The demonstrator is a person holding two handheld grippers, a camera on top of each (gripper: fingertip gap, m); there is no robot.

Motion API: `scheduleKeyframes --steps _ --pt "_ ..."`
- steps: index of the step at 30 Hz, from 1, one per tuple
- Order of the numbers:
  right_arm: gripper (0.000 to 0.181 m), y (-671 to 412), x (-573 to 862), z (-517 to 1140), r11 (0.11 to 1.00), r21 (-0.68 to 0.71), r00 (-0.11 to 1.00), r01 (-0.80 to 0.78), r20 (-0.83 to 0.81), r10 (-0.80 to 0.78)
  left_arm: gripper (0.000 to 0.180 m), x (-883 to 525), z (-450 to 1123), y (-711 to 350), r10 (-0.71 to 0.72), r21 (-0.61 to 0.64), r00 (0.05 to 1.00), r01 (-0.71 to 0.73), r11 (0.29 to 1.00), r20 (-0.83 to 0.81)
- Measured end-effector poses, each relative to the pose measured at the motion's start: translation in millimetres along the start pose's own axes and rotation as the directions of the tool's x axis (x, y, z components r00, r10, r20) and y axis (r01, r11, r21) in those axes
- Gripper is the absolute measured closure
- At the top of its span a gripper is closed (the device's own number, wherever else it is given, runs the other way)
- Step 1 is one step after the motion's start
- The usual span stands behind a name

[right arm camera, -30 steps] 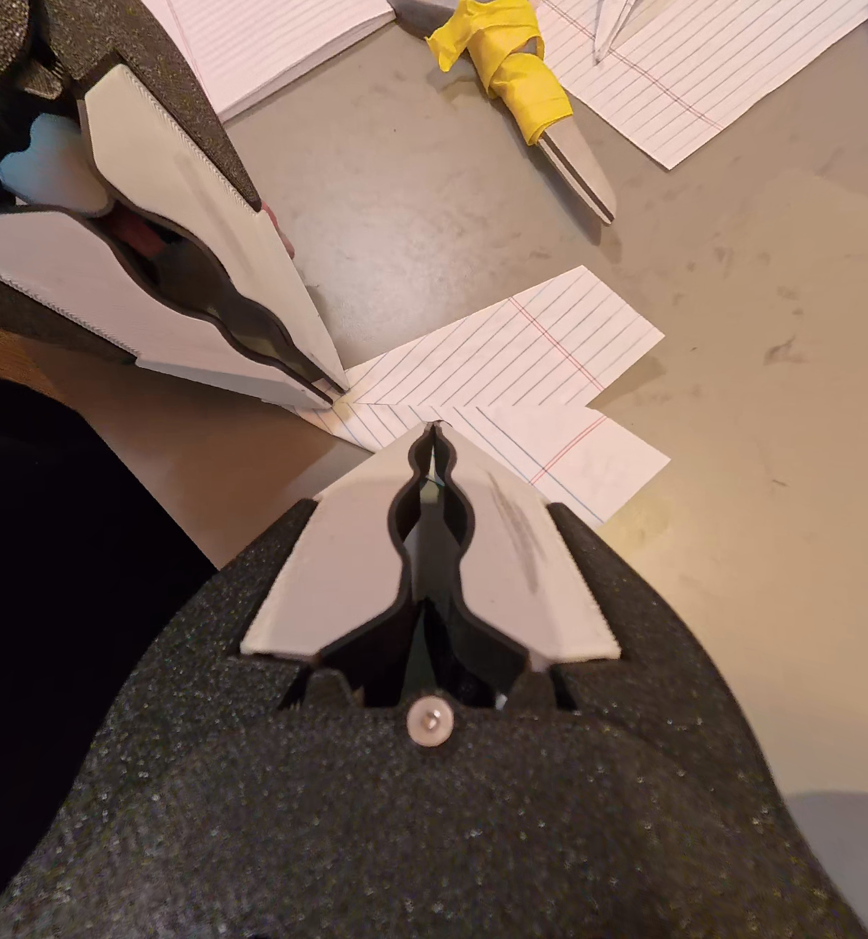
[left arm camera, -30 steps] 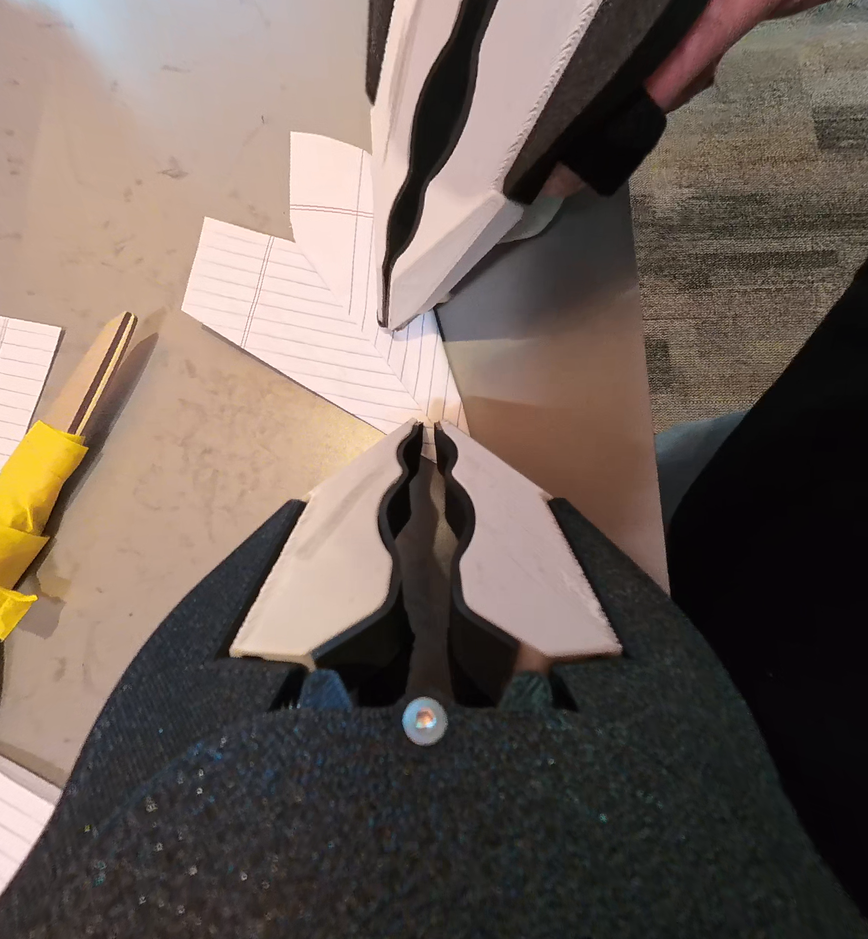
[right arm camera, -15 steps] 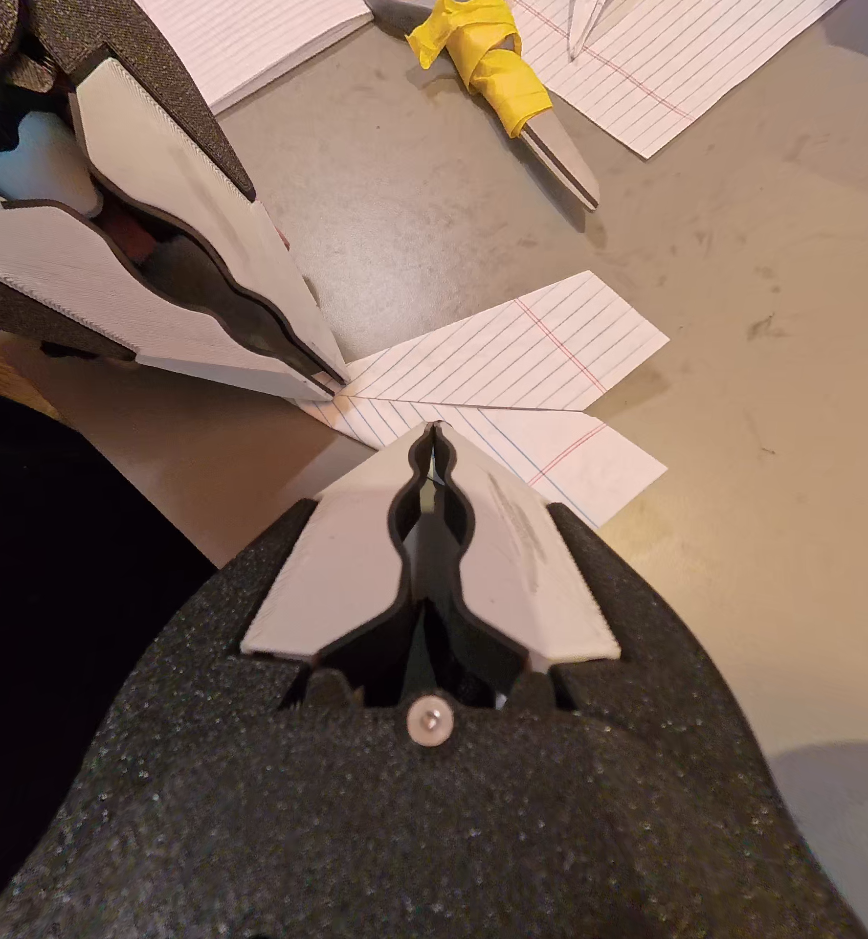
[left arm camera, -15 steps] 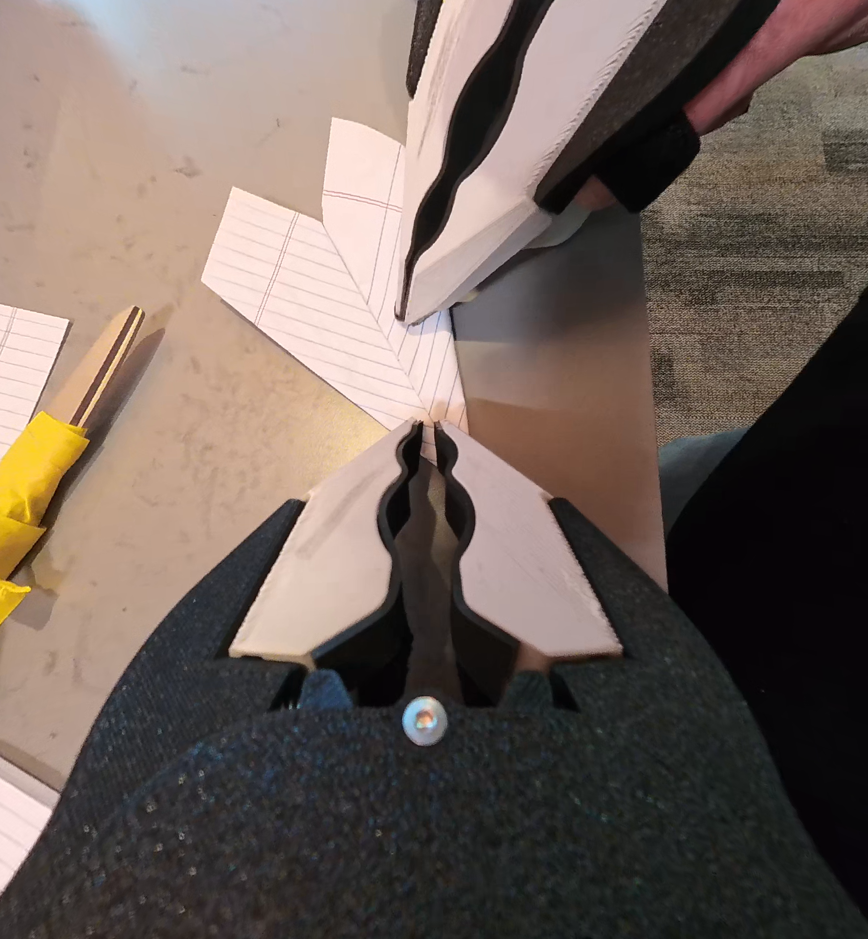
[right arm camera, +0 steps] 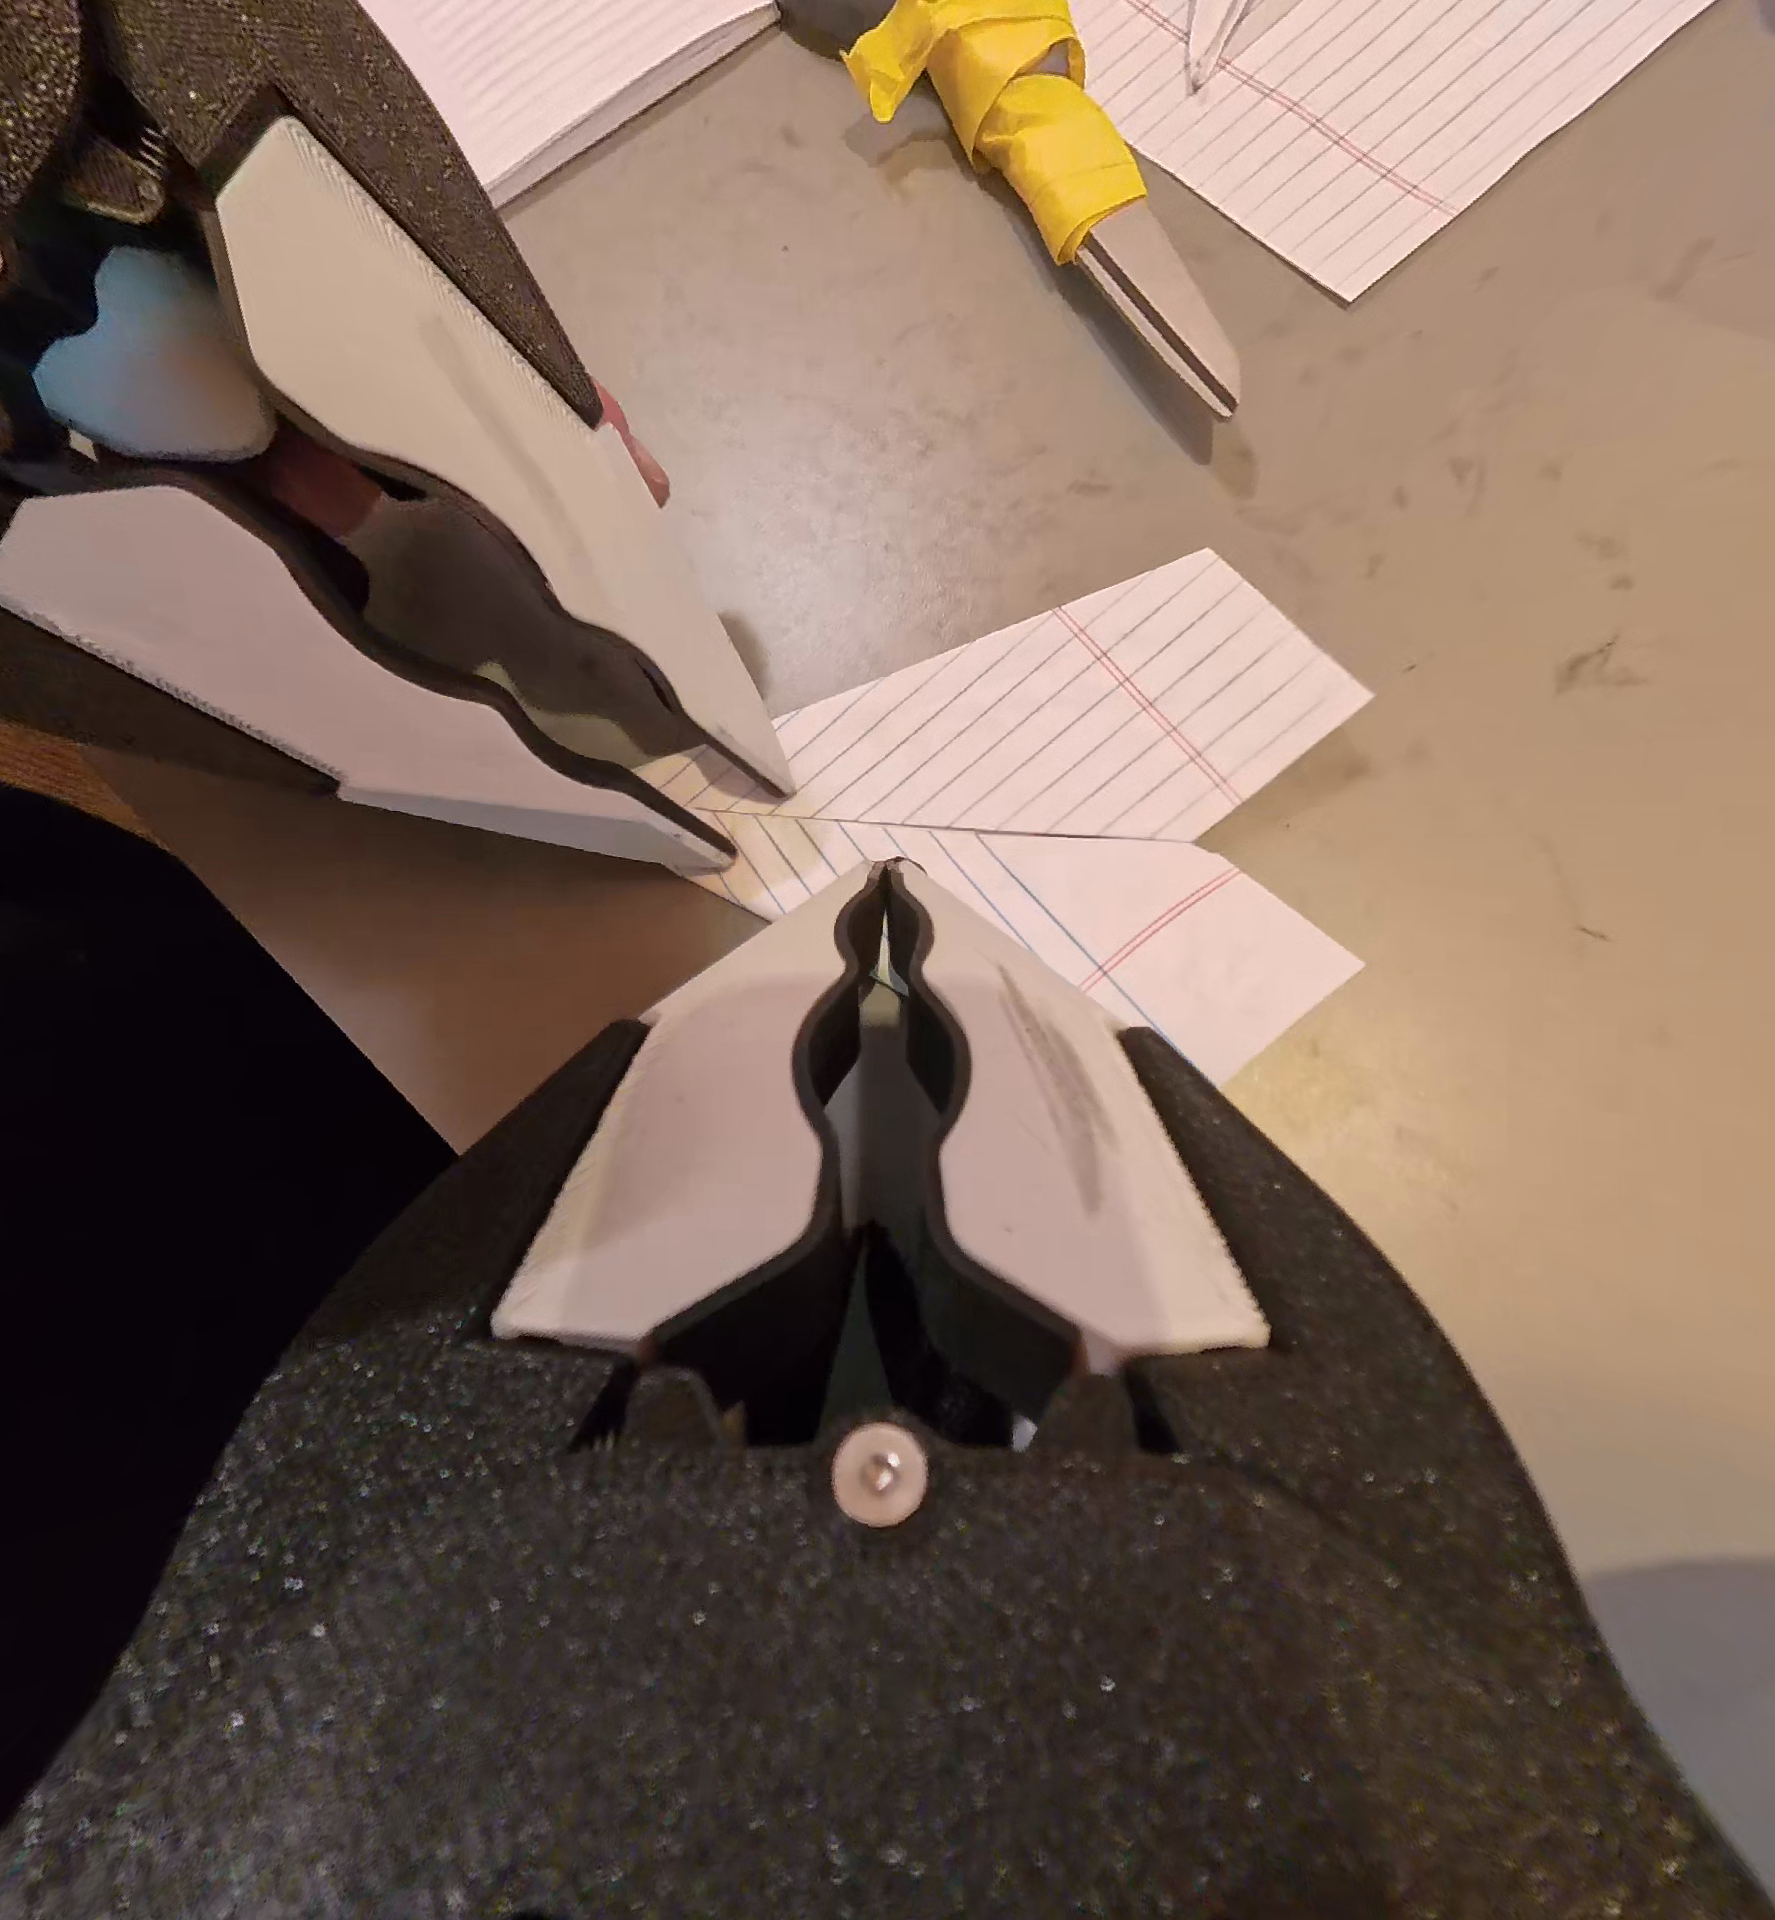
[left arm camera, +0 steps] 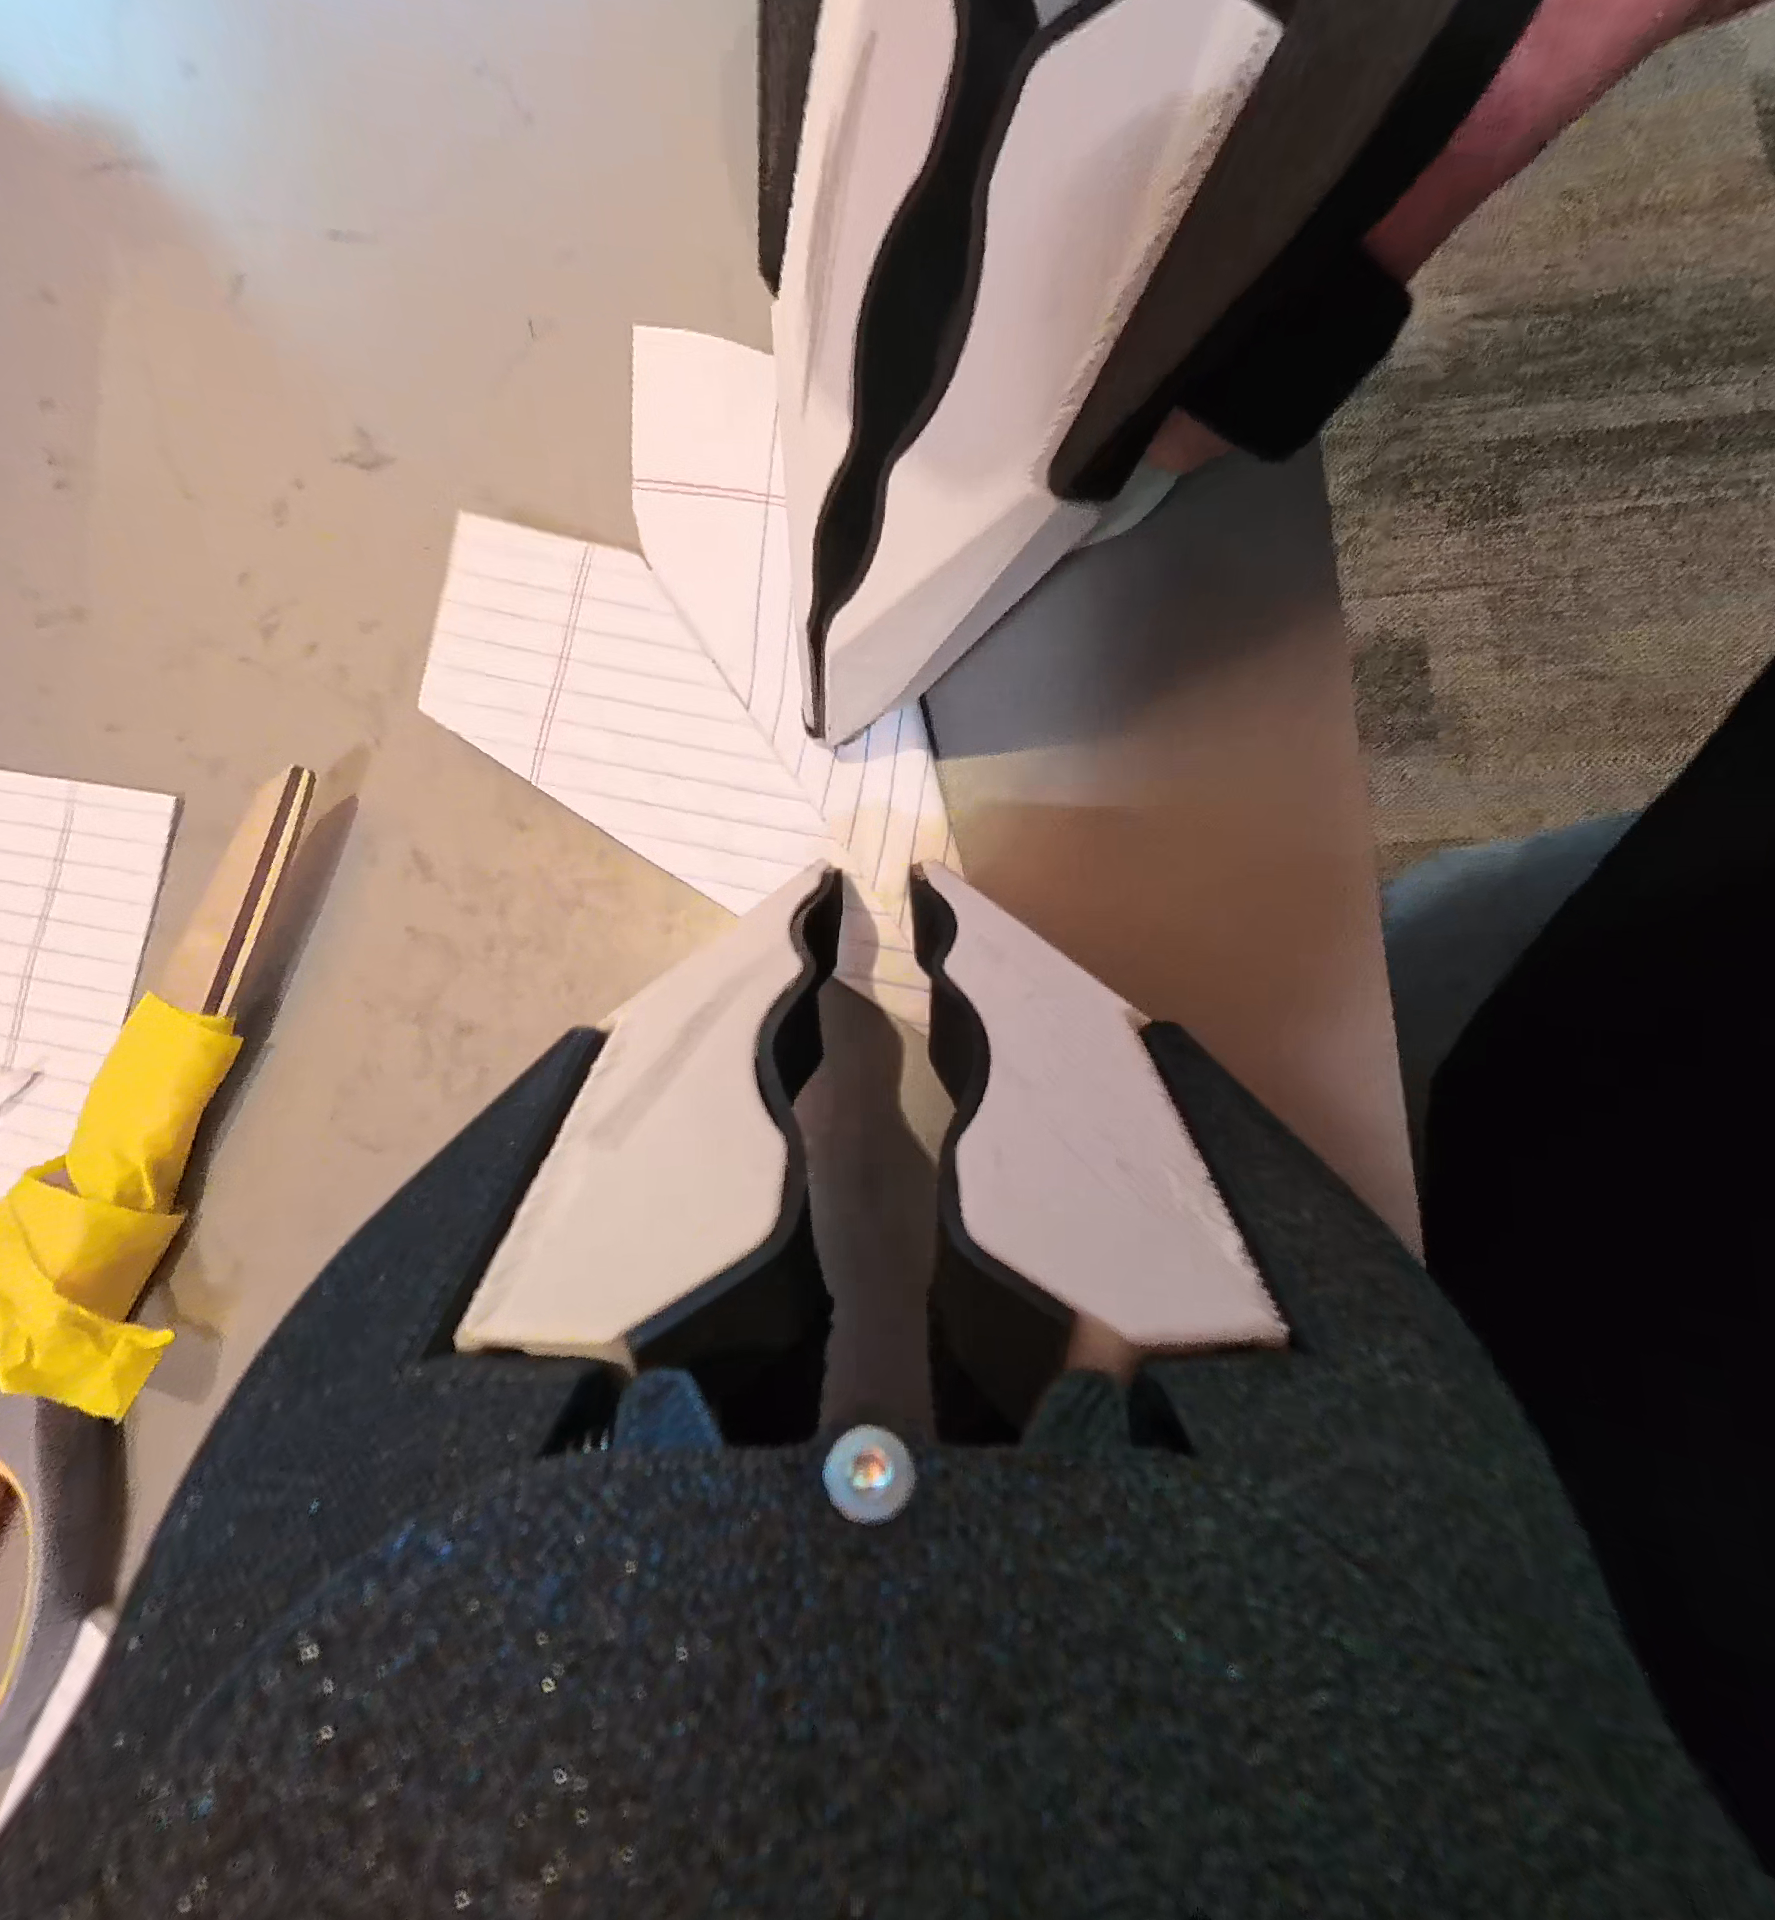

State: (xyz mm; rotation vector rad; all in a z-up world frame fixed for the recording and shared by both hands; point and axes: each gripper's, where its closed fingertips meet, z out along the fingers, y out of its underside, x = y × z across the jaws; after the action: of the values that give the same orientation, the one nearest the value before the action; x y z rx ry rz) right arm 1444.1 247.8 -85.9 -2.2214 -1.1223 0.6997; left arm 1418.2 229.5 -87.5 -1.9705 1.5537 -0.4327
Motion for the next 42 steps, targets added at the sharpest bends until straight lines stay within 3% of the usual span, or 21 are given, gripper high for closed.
scheduleKeyframes --steps 6,9,13,24,39,41,42 --pt "0.181 -10.9 -0.6 -7.3 0.998 0.063 1.000 -0.025 0.007 0.024 0.173 3.5 -1.0 -0.1 -0.016 0.021 1.000 0.016 1.000 0.004" --pt "0.181 -13.0 -16.7 -11.5 0.996 0.087 0.998 0.034 0.042 -0.038 0.173 3.9 -1.2 -0.1 -0.005 0.019 1.000 0.005 1.000 0.006" --pt "0.181 6.0 -24.8 1.5 0.992 0.013 0.992 0.123 0.015 -0.123 0.173 3.6 -1.0 -0.7 -0.007 0.037 1.000 0.007 0.999 0.015" --pt "0.181 10.3 -6.2 -7.6 1.000 0.015 1.000 0.027 -0.003 -0.027 0.173 4.9 -0.9 -0.1 0.014 0.071 0.999 -0.017 0.997 0.047" --pt "0.181 21.0 55.4 -34.8 0.985 0.084 0.944 -0.152 -0.283 0.170 0.172 4.3 -0.3 -0.2 0.011 0.073 0.999 -0.013 0.997 0.038" --pt "0.181 18.5 62.6 -44.3 0.990 0.091 0.919 -0.107 -0.371 0.133 0.173 4.6 -0.6 -0.1 0.005 0.073 0.999 -0.007 0.997 0.031" --pt "0.181 9.4 52.8 -45.4 0.988 0.133 0.935 -0.085 -0.331 0.125 0.172 4.6 -0.8 -0.2 0.005 0.073 0.999 -0.007 0.997 0.031"
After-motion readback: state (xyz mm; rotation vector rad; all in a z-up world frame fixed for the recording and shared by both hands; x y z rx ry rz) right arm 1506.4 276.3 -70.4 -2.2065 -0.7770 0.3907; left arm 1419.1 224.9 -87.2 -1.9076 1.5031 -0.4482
